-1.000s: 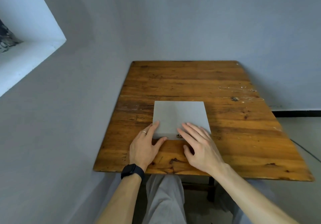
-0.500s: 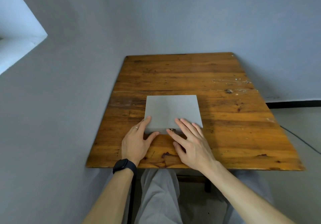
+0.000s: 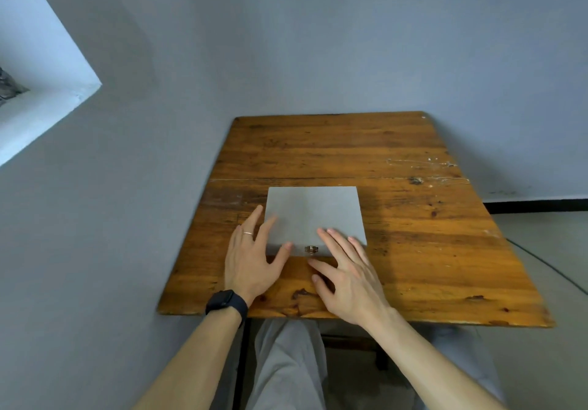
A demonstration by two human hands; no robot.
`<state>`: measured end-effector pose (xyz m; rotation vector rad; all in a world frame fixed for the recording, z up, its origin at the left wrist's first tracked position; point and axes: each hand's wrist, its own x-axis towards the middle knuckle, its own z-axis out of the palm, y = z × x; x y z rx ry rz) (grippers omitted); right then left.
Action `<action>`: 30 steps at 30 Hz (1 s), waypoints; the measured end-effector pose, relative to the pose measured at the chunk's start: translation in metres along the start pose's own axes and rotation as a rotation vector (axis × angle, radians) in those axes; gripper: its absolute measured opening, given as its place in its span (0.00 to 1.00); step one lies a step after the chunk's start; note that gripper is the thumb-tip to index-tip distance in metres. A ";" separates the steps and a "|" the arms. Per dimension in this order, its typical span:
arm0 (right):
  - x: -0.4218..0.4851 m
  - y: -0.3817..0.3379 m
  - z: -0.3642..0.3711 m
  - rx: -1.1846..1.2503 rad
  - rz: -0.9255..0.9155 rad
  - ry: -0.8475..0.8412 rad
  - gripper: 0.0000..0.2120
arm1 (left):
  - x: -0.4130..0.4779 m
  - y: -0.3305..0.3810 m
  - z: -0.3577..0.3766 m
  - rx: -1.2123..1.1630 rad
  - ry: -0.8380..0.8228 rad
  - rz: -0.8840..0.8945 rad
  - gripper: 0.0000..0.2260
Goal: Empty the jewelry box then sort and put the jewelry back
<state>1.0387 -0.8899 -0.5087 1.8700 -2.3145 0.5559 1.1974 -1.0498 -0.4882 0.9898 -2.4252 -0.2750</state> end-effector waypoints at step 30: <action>0.033 -0.043 -0.275 1.084 0.097 0.346 0.13 | 0.048 0.045 0.018 0.143 -0.315 -0.032 0.29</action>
